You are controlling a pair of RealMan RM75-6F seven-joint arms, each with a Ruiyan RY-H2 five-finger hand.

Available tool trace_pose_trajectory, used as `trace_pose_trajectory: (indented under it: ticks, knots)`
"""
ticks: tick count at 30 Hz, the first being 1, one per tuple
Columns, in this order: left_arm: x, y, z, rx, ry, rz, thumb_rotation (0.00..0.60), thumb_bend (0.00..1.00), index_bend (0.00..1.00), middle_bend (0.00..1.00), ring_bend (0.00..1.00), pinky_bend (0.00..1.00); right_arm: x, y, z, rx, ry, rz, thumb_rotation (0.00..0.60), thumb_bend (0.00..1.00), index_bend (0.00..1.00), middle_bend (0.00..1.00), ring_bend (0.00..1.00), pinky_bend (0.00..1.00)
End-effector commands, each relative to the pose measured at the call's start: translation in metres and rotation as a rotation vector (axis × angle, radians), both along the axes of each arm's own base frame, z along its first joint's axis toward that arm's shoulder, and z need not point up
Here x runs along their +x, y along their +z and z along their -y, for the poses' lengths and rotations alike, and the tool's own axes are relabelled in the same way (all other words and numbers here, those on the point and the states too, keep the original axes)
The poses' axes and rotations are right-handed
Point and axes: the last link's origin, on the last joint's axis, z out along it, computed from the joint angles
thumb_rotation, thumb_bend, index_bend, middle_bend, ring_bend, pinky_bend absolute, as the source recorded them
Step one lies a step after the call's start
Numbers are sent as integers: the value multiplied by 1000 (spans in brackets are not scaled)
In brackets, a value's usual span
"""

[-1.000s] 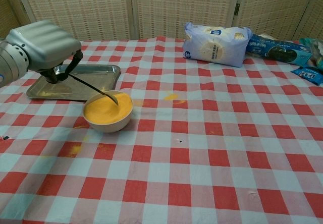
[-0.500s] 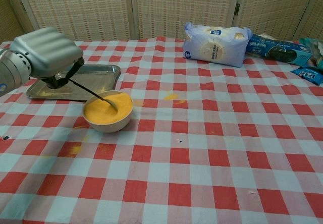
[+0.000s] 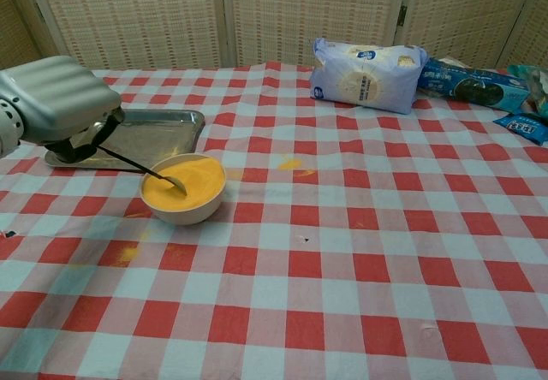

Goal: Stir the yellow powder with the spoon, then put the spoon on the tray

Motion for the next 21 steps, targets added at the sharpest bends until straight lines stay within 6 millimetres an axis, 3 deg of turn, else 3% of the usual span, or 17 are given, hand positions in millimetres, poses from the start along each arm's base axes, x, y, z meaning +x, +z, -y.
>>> trace_pose_trajectory:
  ticks: [1,13,21]
  knots:
    - [-3,5,6,-3,1,0,600,942,870,1000,1000,1000,0,-1,0,4,2,-1,600,31,0,0,0,0]
    - [8,22,15,19,-30,66,600,937,870,1000,1000,1000,3,-2,-2,14,13,3,600,31,0,0,0,0]
    - [1,14,20,-6,-20,23,600,933,870,1000,1000,1000,3,0,-3,6,20,7,600,31,0,0,0,0]
